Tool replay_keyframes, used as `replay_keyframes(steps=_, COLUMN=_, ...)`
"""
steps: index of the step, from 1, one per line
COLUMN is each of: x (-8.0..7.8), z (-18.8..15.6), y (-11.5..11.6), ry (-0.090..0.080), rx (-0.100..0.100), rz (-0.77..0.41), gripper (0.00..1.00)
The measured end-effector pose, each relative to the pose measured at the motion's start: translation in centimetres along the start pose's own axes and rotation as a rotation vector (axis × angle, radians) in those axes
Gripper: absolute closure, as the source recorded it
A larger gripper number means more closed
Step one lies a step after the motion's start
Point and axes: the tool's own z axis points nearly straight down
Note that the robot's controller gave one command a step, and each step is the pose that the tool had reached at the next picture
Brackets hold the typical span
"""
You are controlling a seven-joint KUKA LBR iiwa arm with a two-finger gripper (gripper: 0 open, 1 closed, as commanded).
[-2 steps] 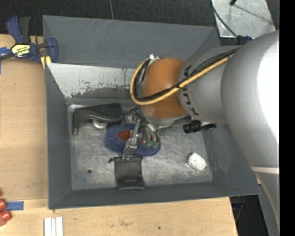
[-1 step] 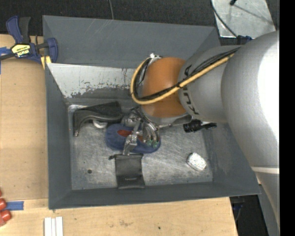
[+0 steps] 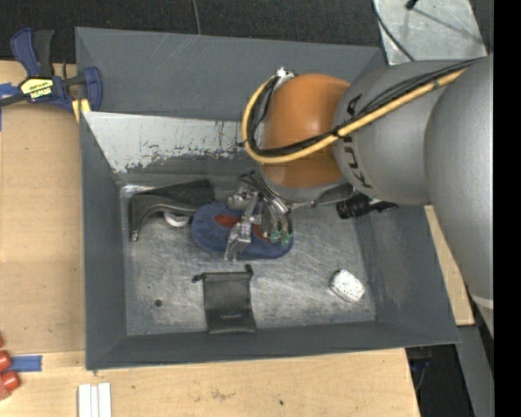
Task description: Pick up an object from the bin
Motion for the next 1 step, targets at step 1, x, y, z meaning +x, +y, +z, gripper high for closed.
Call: replay_keyframes(steps=1, x=-0.13, z=-1.16, y=-0.02, ry=0.002, rx=0.001, rz=0.001, gripper=1.00)
